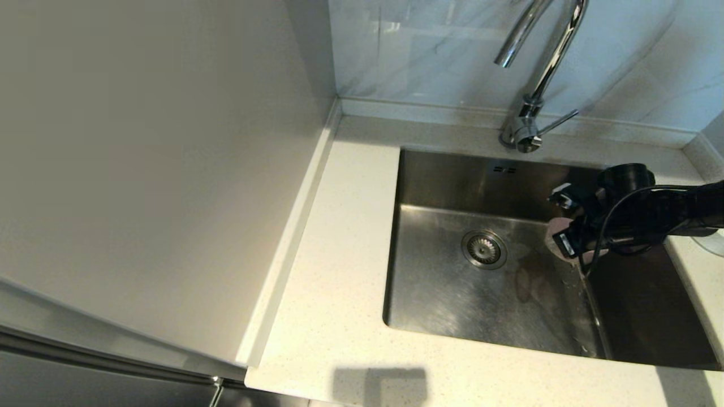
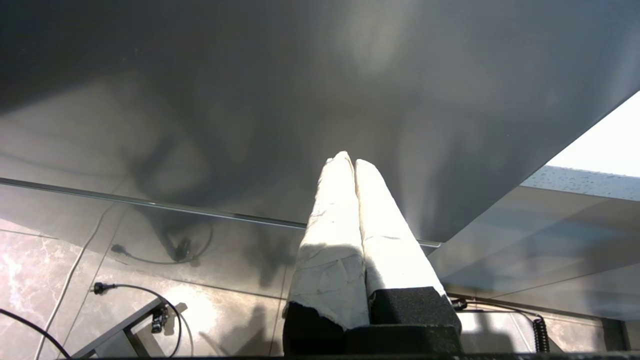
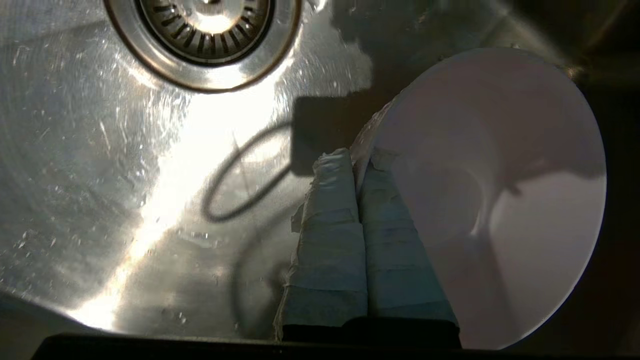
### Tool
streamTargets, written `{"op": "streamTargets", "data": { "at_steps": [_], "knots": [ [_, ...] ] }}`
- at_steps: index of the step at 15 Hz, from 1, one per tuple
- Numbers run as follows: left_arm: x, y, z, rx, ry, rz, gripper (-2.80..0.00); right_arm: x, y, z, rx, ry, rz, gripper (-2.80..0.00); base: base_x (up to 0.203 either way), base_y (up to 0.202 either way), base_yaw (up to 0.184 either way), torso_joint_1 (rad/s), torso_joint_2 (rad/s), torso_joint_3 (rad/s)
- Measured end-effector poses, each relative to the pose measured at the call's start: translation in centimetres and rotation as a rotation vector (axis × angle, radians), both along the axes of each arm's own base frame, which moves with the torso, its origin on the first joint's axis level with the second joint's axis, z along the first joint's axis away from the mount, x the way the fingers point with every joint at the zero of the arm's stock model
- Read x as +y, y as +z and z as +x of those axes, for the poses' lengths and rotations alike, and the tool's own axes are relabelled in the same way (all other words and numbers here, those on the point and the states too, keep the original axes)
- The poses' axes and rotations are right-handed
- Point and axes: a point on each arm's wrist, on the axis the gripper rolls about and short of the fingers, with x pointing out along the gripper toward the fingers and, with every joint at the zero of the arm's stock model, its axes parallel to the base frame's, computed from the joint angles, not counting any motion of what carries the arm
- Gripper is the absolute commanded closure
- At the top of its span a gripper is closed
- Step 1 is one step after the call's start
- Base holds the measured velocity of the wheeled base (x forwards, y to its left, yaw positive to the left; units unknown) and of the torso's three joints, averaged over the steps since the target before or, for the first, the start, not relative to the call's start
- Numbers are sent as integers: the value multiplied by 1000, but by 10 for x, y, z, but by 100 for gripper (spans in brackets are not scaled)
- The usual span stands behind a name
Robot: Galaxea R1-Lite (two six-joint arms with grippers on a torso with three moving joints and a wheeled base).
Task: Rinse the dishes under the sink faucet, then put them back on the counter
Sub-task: Put a bowl into the sink
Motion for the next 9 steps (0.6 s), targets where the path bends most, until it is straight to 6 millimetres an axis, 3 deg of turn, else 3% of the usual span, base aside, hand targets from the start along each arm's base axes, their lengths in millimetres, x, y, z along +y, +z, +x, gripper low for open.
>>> {"op": "streamTargets", "data": {
  "at_steps": [9],
  "knots": [
    [0,0,0,0,1,-1,0,5,-53,33,-136,-61,-93,0,0,0,0,0,0,0]
  ]
}}
